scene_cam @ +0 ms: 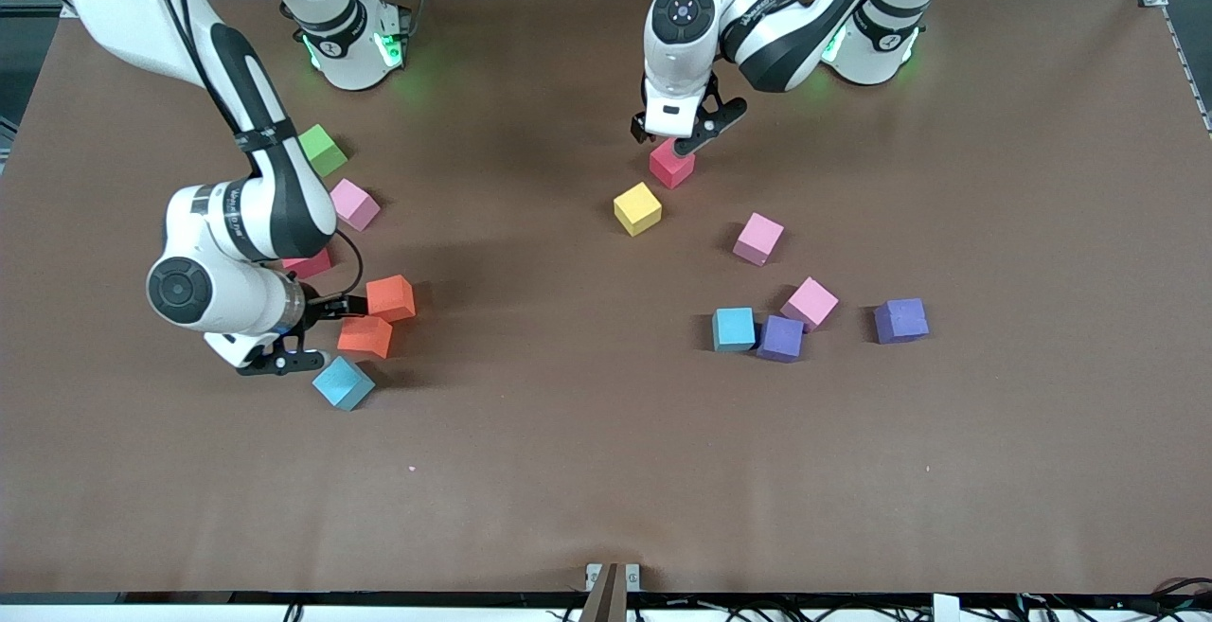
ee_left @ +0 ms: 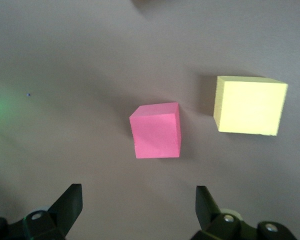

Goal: Form number 2 with 11 blocks

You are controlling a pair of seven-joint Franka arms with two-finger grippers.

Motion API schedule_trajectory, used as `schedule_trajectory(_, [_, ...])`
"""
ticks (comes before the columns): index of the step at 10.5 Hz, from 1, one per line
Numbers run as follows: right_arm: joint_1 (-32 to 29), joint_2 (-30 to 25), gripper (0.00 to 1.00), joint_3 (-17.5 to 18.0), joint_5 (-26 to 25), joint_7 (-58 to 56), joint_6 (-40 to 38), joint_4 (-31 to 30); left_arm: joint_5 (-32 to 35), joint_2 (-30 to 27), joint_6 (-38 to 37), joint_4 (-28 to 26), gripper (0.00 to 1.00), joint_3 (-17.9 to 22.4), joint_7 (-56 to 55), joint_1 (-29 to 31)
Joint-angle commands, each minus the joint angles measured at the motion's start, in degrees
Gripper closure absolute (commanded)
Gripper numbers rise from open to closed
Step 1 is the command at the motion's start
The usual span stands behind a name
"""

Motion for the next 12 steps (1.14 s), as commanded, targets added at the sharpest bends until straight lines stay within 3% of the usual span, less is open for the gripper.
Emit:
schedule_trajectory(1, [2.4,-1.1,0.0,-0.3,1.5,0.7,7.3,-5.6,-1.8,0.3,6.7,-4.0,0.0,-0.4,-1.0,0.7])
schedule_trajectory(6, [5.6,-3.2,0.0,-0.3,1.8,0.6,11.7,-11.2,0.1,4.9,7.7,-4.0,0.0,-0.2,-1.1,0.4])
schedule_trajectory(9, [5.6,-3.3,0.0,-0.3,1.8,-0.3,20.4,-17.0,1.3,6.8,8.6,-3.9,0.0,0.0,-1.1,0.6])
schedule_trajectory(12, [5.6,-3.3,0.0,-0.3,1.7,-0.2,20.8,-17.8,1.3,8.5,11.3,-4.0,0.0,1.6,-1.1,0.6])
